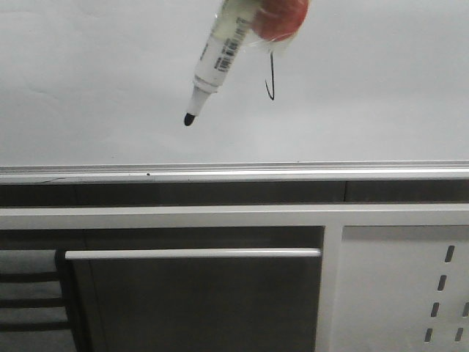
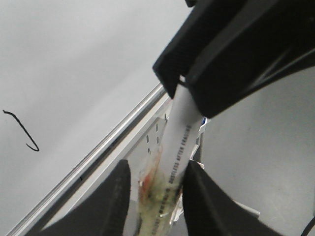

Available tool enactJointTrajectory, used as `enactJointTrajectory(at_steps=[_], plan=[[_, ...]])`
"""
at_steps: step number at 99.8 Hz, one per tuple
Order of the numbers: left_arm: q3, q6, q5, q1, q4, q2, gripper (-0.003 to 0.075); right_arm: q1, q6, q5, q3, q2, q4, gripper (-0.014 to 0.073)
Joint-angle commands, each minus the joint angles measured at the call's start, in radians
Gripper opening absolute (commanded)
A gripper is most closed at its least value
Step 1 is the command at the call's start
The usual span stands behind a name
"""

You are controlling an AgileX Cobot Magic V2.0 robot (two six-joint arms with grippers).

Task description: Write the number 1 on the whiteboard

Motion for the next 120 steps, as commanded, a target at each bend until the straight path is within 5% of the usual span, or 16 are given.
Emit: enactJointTrajectory(at_steps=[1, 26, 46, 66, 95, 120], plan=[[-0.031, -0.001, 0.001, -0.004, 0.005, 0.001, 0.0206, -0.001, 0.003, -0.006, -0.035, -0.005, 0.038, -0.0064], [-0.031, -0.001, -0.003, -0.004, 0.005, 0.011, 0.0196, -0.001, 0.003, -0.006, -0.035, -0.005, 0.038, -0.0064], [-0.031, -0.001, -0.008, -0.004, 0.005, 0.011, -0.0022, -0.003, 0.003, -0.012, -0.035, -0.005, 0.038, -0.0063], [-0.031, -0.001, -0.122, -0.004, -0.041, 0.004, -0.002, -0.007, 0.003, -0.043, -0.035, -0.005, 0.038, -0.0025], [0.012, -0.001, -0.353, -0.004, -0.133, -0.064, -0.002, -0.058, 0.022, -0.185, -0.035, -0.03, 0.038, 0.0269], [0.047, -0.005, -0.338, -0.004, -0.14, -0.122, -0.002, -0.093, 0.023, -0.166, -0.035, -0.041, 0.078, 0.0276]])
